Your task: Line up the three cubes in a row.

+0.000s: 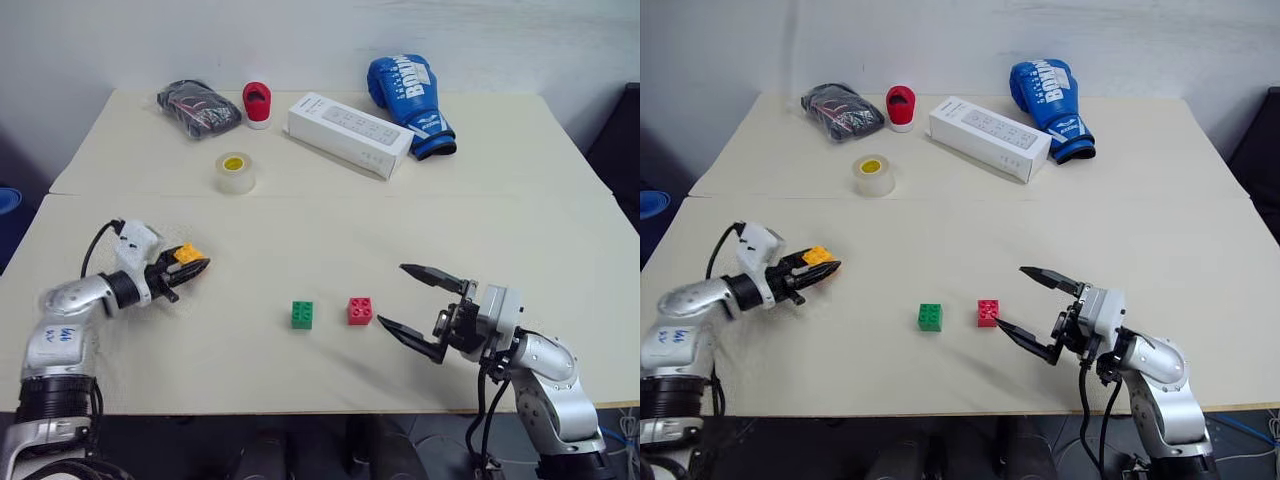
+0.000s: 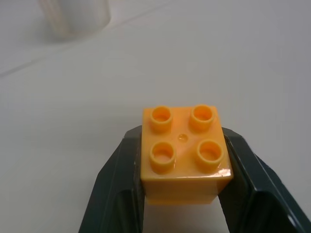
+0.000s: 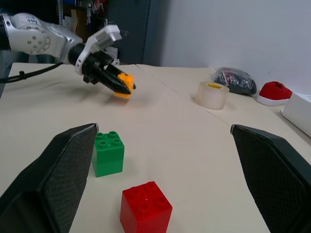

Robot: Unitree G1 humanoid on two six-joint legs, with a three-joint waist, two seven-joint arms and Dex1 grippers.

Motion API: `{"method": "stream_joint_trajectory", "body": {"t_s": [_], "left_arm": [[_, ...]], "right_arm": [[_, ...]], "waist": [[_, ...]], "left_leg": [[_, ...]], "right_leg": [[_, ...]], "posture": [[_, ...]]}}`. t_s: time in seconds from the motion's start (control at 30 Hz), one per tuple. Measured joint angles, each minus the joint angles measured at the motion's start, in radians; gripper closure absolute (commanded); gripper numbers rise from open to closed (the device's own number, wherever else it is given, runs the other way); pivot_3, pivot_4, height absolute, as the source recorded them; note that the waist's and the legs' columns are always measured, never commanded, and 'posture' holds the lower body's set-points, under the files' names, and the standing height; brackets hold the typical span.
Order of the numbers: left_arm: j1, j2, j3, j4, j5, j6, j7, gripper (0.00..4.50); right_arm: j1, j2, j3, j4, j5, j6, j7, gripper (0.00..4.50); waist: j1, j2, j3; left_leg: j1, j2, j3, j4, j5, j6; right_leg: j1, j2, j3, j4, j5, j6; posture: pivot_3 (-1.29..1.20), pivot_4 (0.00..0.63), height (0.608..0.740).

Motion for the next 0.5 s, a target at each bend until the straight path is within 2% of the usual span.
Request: {"method": "stream_joint_trajectory", "body": {"t_s": [0.17,0.3,0.4,0.5], "left_arm": [[-0.081,0.045,-0.1,0.013,-0.03,-0.212,-0.358,2.96],[-0.113,0.051,-0.183,0.092,-0.005,-0.349,-0.531,2.96],[-0.161,0.033,-0.259,0.207,0.049,-0.49,-0.575,2.96],[-0.224,-0.014,-0.312,0.296,0.069,-0.554,-0.575,2.96]], "right_arm": [[0.035,-0.051,-0.04,-0.017,0.023,0.01,0.018,0.0],[0.042,-0.08,-0.065,-0.021,0.037,0.011,0.043,0.0],[0.041,-0.095,-0.08,-0.022,0.042,0.009,0.049,0.0],[0.048,-0.095,-0.074,-0.031,0.041,0.01,0.047,0.0]], "waist": [[0.003,0.0,0.0],[-0.005,0.001,0.0],[0.0,0.001,0.001],[0.007,0.001,0.001]], "left_leg": [[0.0,-0.001,0.0,0.001,0.0,0.0],[0.0,0.0,0.001,0.001,0.0,0.0],[0.0,0.0,0.001,0.002,0.0,0.0],[-0.001,-0.001,0.0,0.003,0.0,0.002]], "right_leg": [[0.0,-0.001,0.0,-0.001,0.0,0.0],[0.0,0.002,0.0,0.0,0.0,0.0],[0.0,0.003,-0.001,0.0,0.0,-0.001],[0.0,0.001,-0.001,0.0,0.0,0.0]], "posture": [[0.0,0.15,0.74],[0.0,0.15,0.74],[0.0,0.15,0.74],[0.0,0.15,0.74]]}}
